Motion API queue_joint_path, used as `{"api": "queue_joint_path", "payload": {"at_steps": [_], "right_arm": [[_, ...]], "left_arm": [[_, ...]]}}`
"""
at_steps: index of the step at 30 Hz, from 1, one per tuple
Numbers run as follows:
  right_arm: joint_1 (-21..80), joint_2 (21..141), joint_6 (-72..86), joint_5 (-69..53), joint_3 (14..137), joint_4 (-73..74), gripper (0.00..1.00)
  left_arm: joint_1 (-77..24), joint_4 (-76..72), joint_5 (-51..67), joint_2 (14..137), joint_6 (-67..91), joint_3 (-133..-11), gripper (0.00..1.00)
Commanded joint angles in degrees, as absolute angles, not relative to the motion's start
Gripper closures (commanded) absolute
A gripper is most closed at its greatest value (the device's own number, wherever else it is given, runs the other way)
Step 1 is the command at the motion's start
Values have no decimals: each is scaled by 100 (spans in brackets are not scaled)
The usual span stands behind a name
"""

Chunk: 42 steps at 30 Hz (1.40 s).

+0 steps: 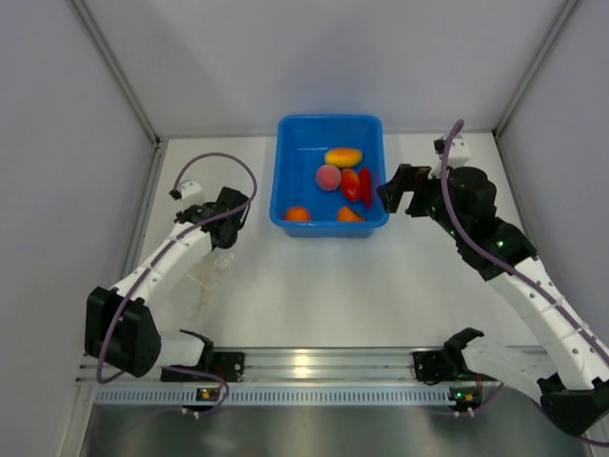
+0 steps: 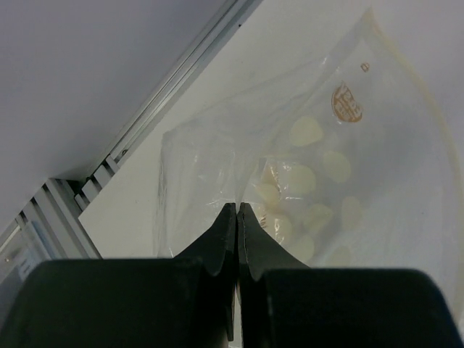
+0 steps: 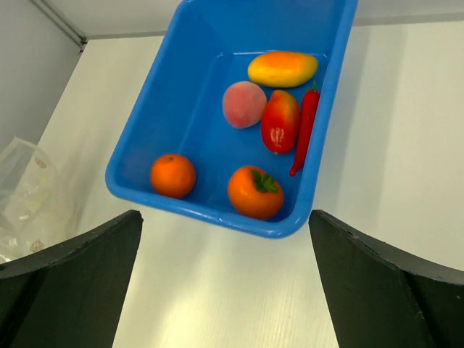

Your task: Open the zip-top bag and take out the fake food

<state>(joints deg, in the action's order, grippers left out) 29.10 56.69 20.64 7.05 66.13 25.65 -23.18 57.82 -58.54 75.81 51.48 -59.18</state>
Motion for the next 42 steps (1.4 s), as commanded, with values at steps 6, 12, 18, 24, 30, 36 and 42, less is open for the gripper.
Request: {"api": "queue_joint_path", "payload": {"at_steps": [6,12,18,24,30,36,42], "right_arm": [[2865,4984,1872,922,6223,3313,1],[2856,4343,1723,1423,6205,3928,1],[2857,3640,1539,2231,6275,4289,1],[2857,2778,1187,2690,6187,4622,1],[2865,2338,1037,2742,6214,5115,1],[2856,2277,915,2970,6337,5616,1],[2857,1943,712,3138,6267,5651,1]], "left_arm": [[-1231,4518,-4572,8042,3894,-6670,58],[-1160,4535,-4088,7718,3499,-7329,2],[-1151,4544,-3236,6673,2989,-7471,2],[-1151,4544,-2523,4898,2435,-7243,2],[-1151,4579,-2119,3131,1750,-6759,2],[-1151,4737,-2344,1838,1048,-6513,2],[-1257,5009,-2558,1196,853,-6460,2]]}}
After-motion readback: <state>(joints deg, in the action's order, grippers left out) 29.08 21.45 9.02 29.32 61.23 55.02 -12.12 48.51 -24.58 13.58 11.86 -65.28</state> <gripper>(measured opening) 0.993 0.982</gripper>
